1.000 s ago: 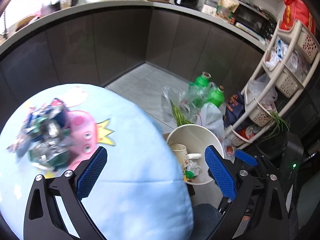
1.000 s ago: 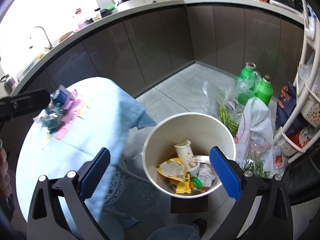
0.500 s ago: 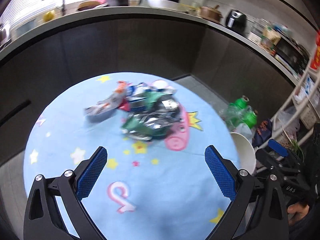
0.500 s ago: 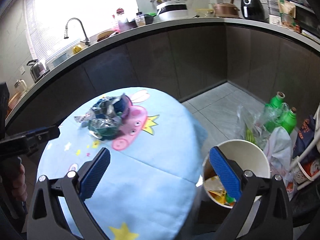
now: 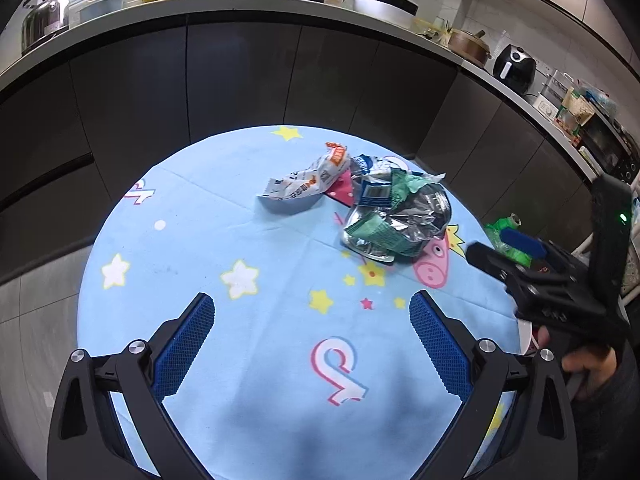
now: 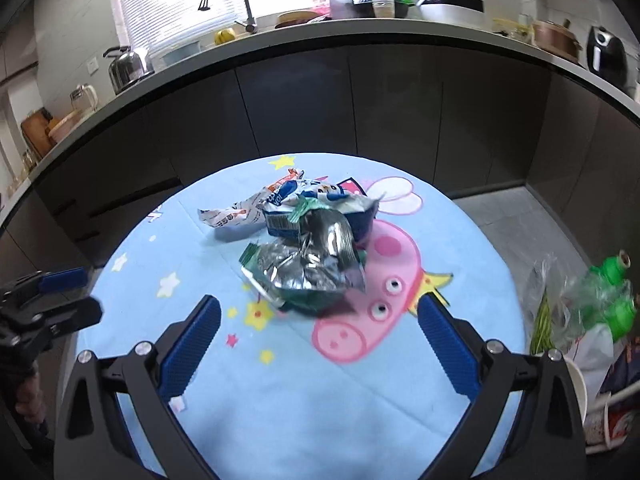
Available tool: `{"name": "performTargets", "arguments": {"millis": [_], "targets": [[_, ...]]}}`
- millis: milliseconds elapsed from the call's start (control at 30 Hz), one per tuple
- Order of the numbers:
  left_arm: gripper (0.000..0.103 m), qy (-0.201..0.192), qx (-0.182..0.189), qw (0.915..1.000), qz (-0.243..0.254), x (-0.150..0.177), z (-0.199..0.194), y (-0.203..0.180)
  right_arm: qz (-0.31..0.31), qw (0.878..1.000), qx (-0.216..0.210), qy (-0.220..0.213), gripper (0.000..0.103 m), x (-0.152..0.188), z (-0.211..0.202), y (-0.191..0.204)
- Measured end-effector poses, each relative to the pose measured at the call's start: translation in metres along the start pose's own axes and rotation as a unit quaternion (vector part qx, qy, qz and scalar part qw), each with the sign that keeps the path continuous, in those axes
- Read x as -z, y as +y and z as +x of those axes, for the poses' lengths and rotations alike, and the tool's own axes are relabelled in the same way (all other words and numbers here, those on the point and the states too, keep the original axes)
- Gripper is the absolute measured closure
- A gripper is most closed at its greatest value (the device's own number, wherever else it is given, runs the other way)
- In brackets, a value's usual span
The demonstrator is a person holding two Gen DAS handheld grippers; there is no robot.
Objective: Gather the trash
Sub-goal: 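Grasp the silver-green bag with the right tool while the left grasps the blue-white bag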
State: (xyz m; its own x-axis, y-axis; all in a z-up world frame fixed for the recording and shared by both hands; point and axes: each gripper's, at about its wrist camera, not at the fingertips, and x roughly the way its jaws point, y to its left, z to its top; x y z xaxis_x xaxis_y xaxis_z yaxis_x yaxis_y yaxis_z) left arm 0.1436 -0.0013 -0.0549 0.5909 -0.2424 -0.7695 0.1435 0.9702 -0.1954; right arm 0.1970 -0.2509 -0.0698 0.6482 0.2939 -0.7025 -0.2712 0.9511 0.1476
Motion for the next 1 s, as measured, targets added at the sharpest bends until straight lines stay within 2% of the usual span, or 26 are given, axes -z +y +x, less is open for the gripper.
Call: {"name": "performTargets", "arguments": {"millis": [167, 267, 333, 400, 567, 600, 833, 1000], "targets": [[0.009, 0.003, -0.003, 1.0, -0.005, -0.001, 0.005, 0.011, -0.002, 1.0, 0.004, 0.013, 0.014, -0.015, 0.04, -0.011], [0.009, 0.005, -0.005, 1.0, -0.006, -0.002, 0.01, 0.016, 0.006, 1.0, 0.001, 0.016, 0.023, -0.017, 0.057, -0.017], [0.009, 0.008, -0.005, 0.9999, -0.008, -0.003, 0.014, 0.019, 0.013, 1.0, -0.003, 0.026, 0.041, -0.016, 0.063, -0.019], [0.009, 0.011, -0.005, 0.9999, -0.01, -0.005, 0.019, 0.02, 0.019, 0.999, -0.02, 0.033, 0.074, -0.01, 0.063, -0.018], [0.009, 0.019, 0.004, 0.9997, -0.013, -0.009, 0.029, 0.019, 0.025, 0.998, -0.042, 0.028, 0.08, 0.012, 0.039, -0.011], [0.009, 0.02, 0.006, 0.9997, -0.011, -0.01, 0.031, 0.017, 0.024, 0.998, -0.043, 0.027, 0.086, 0.017, 0.034, -0.009], [0.009, 0.018, 0.022, 0.9995, 0.011, -0.023, 0.042, -0.001, 0.042, 0.999, -0.009, 0.008, 0.086, 0.045, -0.007, -0.012], [0.011, 0.022, 0.056, 0.998, 0.017, -0.053, 0.066, -0.015, 0.064, 0.998, 0.007, -0.001, 0.086, 0.056, -0.025, -0.025]]}}
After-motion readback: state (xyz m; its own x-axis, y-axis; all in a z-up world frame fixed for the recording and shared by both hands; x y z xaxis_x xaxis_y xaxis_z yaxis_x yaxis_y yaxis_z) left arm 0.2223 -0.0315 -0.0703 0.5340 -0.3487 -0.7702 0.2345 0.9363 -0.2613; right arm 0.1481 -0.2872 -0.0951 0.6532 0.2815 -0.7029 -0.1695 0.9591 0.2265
